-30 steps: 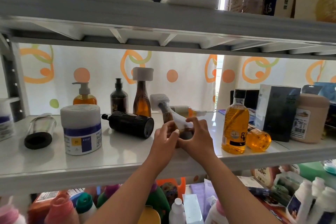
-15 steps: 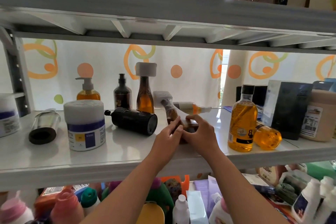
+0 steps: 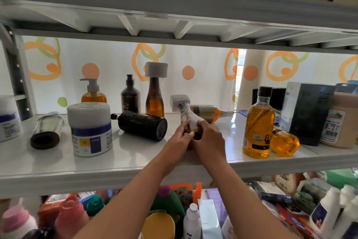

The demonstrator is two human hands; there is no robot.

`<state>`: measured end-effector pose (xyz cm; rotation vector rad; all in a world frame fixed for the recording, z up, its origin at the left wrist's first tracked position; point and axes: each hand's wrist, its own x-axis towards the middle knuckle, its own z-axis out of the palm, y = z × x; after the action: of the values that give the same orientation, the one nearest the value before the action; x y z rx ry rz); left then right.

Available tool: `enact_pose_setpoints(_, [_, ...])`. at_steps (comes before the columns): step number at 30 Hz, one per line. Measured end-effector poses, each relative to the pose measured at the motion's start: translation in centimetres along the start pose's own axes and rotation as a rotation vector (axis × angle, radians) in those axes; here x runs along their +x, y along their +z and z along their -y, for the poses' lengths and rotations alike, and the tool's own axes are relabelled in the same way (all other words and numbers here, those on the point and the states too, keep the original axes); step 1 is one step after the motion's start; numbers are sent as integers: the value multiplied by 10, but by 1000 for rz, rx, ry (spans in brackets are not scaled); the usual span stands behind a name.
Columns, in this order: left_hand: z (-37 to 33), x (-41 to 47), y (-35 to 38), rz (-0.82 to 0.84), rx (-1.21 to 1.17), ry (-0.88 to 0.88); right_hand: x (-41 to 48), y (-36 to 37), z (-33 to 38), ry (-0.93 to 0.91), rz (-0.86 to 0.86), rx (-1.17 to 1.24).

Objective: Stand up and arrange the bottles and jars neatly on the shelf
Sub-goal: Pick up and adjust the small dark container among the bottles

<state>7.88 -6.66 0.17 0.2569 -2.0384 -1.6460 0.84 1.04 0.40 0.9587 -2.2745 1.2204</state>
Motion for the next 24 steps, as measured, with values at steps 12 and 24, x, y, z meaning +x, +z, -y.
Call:
enact_pose_setpoints(12, [-4,10,7,69,-87,-35,0,0,-4,42,-22,-64])
enact_pose_setpoints(24, [-8,10,24,48,49,-50,-2,-27,-8,69,39,-92])
